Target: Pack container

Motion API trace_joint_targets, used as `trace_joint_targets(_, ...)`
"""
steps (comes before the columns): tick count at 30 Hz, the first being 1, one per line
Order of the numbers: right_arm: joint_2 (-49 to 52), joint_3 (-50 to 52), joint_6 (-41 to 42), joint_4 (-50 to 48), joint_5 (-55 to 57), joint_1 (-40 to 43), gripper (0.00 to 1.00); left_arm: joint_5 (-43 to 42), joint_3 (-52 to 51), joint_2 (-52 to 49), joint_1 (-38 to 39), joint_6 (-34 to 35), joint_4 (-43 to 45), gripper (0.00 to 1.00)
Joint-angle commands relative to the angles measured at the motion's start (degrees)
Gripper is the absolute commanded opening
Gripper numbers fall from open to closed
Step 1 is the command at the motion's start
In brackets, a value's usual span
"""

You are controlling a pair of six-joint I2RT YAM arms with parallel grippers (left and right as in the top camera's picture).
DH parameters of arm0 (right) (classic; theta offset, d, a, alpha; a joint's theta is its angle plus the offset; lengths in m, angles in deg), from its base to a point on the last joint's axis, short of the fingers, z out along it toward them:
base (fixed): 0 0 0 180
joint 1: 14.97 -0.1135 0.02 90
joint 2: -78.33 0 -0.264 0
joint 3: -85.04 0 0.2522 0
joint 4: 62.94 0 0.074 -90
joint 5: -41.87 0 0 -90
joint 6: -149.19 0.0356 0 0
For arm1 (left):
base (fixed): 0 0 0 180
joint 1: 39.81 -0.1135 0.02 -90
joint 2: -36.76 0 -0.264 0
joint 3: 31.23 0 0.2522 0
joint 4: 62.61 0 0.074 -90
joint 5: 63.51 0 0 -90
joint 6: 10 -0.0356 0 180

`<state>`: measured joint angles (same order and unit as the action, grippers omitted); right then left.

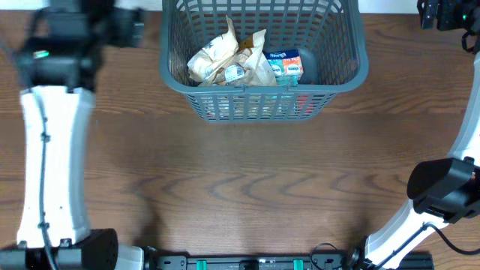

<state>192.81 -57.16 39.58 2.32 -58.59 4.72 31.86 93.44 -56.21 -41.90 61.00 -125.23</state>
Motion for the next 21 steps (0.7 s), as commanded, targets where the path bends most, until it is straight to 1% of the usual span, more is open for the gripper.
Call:
trace_joint_targets(1, -0.9, 0.1, 1.2, 2.3, 1.8, 0.3, 0.99, 1.7, 0.0, -0.5, -5.5, 8.0, -4.6, 0.98)
trace_joint_targets(3, -0.9, 0.1, 1.2, 5.3, 2.3, 0.3, 0.99, 0.1, -0.9, -0.6, -9.0, 10.4, -7.7, 0.99)
trace_joint_targets(5, -0.9, 0.7, 1.3, 7.6, 2.3, 0.3, 0.99, -3.8, -3.1, -0.6, -11.1, 10.3, -8.5, 0.99)
trace_joint_targets(7, -0.9, 1.8, 2.7, 9.0, 2.8, 0.3, 0.99, -5.2, -5.6, -0.5, -11.7, 10.3, -8.2, 0.99)
trace_joint_targets(11, -0.9, 5.2, 5.1, 11.3, 2.7, 0.6, 0.99, -5.2, -10.3, -0.2, -10.8, 9.7, -6.6, 0.99)
trace_joint_targets(14, -1.0, 5.7, 6.0, 14.3, 2.7, 0.5, 0.99, -6.3, -13.4, 1.8, -9.4, 9.7, -5.9, 0.99)
trace_joint_targets(19, -4.8, 5.7, 6.4, 17.7, 2.8, 0.5, 0.99, -6.9, -21.7, 10.2, -6.6, 10.2, -3.6, 0.99)
trace_joint_targets(21, -7.5, 6.1, 6.5, 18.3, 2.9, 0.5, 0.99, -9.2, -26.2, 14.7, -5.7, 10.2, -1.9, 0.99)
